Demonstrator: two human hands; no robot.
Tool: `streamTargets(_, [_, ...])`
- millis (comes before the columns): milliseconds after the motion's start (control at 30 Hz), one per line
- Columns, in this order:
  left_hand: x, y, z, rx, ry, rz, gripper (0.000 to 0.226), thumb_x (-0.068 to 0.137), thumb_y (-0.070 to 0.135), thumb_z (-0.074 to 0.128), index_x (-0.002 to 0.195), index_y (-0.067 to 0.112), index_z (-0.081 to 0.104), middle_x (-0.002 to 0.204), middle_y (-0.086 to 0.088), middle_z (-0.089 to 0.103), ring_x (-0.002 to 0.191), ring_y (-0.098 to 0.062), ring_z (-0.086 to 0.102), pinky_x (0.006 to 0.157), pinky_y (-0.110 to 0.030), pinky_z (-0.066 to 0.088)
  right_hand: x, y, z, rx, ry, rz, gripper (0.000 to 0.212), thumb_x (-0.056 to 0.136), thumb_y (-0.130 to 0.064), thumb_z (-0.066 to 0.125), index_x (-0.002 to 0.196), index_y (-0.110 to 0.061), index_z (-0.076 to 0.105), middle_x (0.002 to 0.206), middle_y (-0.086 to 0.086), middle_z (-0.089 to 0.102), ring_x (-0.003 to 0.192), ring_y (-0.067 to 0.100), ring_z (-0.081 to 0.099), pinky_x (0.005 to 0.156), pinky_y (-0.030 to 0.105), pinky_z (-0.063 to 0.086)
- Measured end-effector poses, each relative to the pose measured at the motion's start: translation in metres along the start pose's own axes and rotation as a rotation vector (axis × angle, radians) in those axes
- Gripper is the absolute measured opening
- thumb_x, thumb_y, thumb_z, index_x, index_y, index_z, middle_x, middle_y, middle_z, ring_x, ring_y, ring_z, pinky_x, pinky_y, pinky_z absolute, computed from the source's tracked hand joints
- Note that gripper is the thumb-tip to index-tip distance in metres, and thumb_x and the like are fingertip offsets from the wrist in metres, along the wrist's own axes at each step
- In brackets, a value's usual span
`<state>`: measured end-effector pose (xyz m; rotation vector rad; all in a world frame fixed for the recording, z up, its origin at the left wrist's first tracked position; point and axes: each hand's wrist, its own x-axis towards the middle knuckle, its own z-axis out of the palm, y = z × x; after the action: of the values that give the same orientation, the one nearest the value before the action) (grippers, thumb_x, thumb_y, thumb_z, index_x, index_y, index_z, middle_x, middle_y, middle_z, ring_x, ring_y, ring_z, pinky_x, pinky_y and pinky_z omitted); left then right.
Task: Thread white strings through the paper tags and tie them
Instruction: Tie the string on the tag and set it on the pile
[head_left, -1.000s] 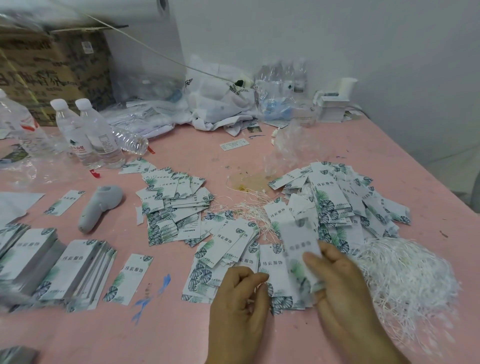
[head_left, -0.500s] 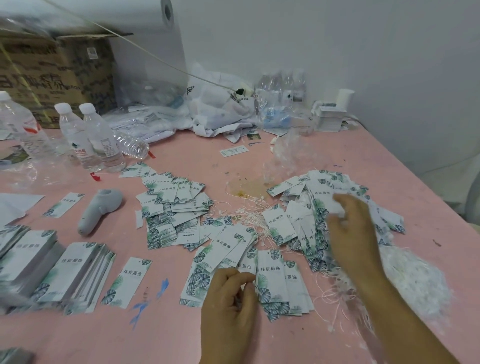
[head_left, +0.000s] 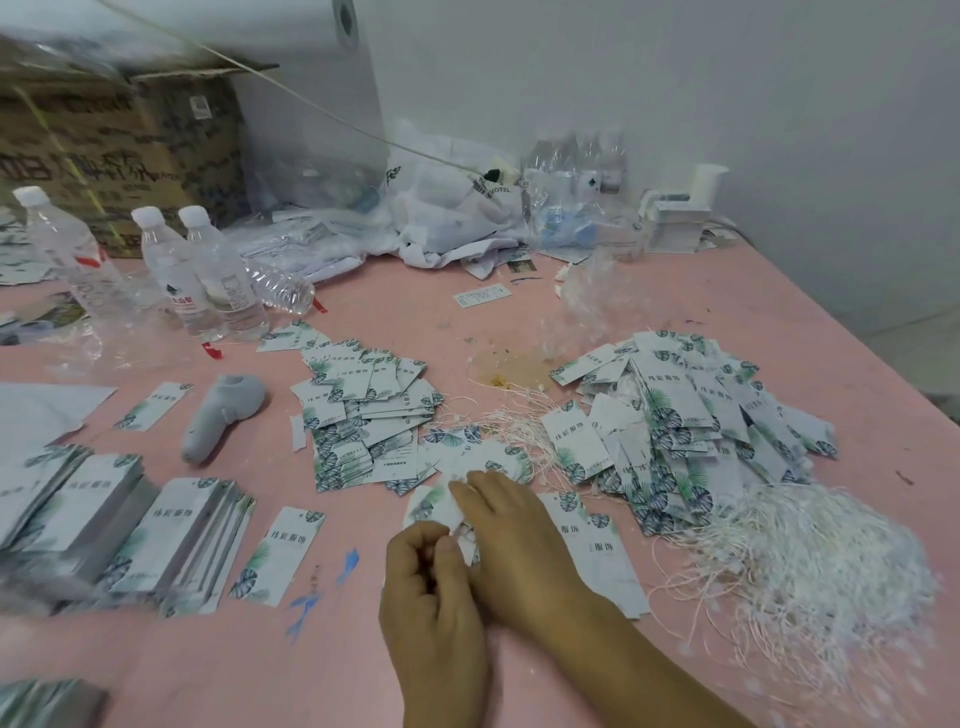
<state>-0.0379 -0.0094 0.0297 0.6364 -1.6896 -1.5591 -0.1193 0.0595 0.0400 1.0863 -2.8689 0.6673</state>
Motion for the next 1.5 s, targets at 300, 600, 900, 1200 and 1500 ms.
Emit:
streamTargets(300, [-0.011, 0.014, 0.003, 0.015, -0.260, 0.074, 0.027, 0.088, 0.045, 0.048, 0.073, 0.028, 0.063, 0.061, 0.003, 0.063, 0.053, -0.001, 0.052, 0.052, -0.013, 0.040, -0.026, 0.001, -0.027, 0.177, 0.141, -0.049, 0.016, 0.095, -0.023, 0.049, 0.092, -0.019, 0.064, 0.092, -0.005, 0.064, 0.087, 0.016, 0.057, 0.080, 0.036, 0.047])
streamTargets(600, [-0.004, 0.028, 0.013, -0.815, -0.555, -0.945, 0.059, 0.078, 0.054, 0.059, 0.101, 0.002, 0.074, 0.091, -0.018, 0.073, 0.073, -0.027, 0.072, 0.057, -0.034, 0.060, -0.082, 0.015, -0.047, 0.258, 0.433, -0.281, 0.028, 0.085, -0.009, 0.055, 0.106, -0.006, 0.074, 0.118, 0.001, 0.069, 0.120, 0.014, 0.059, 0.101, 0.029, 0.047])
streamTargets(900, [0.005, 0.027, 0.015, -0.845, -0.394, -0.890, 0.048, 0.078, 0.012, 0.055, 0.123, -0.007, 0.054, 0.090, -0.025, 0.067, 0.068, -0.029, 0.061, 0.055, -0.035, 0.053, -0.087, 0.046, -0.055, 0.278, 0.277, 0.085, 0.040, 0.087, -0.026, 0.059, 0.125, -0.037, 0.055, 0.135, -0.032, 0.042, 0.132, -0.013, 0.030, 0.110, 0.009, 0.023])
streamTargets(1200, [0.008, 0.028, 0.013, -0.811, -0.383, -0.889, 0.055, 0.101, 0.039, 0.039, 0.089, 0.001, 0.078, 0.072, -0.019, 0.068, 0.051, -0.023, 0.062, 0.044, -0.027, 0.052, -0.088, 0.059, -0.052, 0.063, -0.005, 0.037, 0.055, 0.092, -0.038, 0.056, 0.145, -0.038, 0.038, 0.134, -0.033, 0.032, 0.123, -0.031, 0.005, 0.103, -0.002, -0.004])
streamTargets(1500, [0.006, 0.032, 0.011, -0.861, -0.372, -0.934, 0.042, 0.102, 0.031, 0.041, 0.120, -0.004, 0.057, 0.080, -0.021, 0.068, 0.054, -0.026, 0.062, 0.045, -0.030, 0.051, -0.091, 0.065, -0.063, 0.195, 0.406, 0.124, 0.022, 0.094, -0.008, 0.058, 0.106, -0.022, 0.069, 0.097, -0.017, 0.065, 0.098, -0.007, 0.056, 0.078, 0.006, 0.043])
